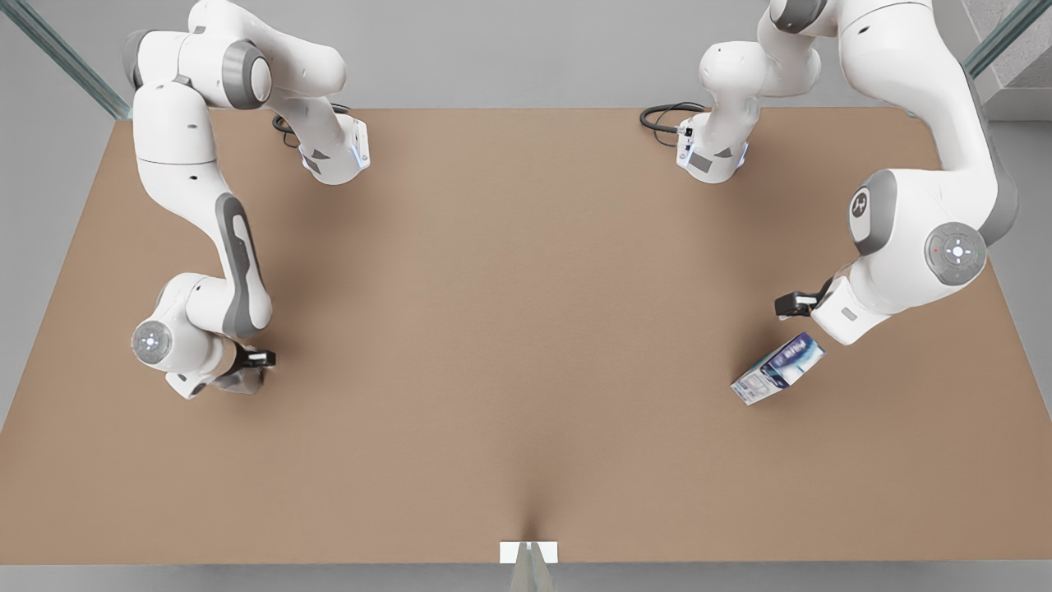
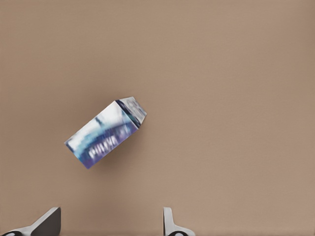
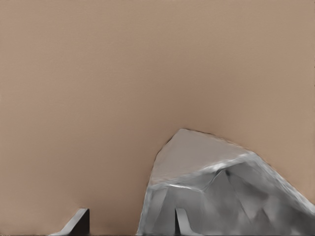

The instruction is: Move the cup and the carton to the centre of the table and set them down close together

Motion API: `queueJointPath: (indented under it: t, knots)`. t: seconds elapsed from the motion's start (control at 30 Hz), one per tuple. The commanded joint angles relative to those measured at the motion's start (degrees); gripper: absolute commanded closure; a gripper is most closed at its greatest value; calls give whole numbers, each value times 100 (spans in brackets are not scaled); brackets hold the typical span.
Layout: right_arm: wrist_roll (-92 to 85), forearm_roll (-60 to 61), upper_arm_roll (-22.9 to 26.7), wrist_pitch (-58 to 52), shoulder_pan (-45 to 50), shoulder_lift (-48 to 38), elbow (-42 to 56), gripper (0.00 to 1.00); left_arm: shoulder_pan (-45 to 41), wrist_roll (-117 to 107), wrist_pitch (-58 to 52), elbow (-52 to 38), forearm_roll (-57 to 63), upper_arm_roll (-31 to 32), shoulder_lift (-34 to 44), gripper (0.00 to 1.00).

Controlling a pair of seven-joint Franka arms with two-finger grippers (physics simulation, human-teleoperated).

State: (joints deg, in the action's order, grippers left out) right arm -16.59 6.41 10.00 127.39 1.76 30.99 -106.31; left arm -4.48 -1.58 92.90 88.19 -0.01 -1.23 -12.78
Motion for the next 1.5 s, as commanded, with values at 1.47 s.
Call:
queueJointPath:
  t: [1.47]
  knots:
    - [6792, -70, -912, -250, 3595, 3589, 6193, 79, 211, 3234, 1635, 936, 317, -202, 12, 0]
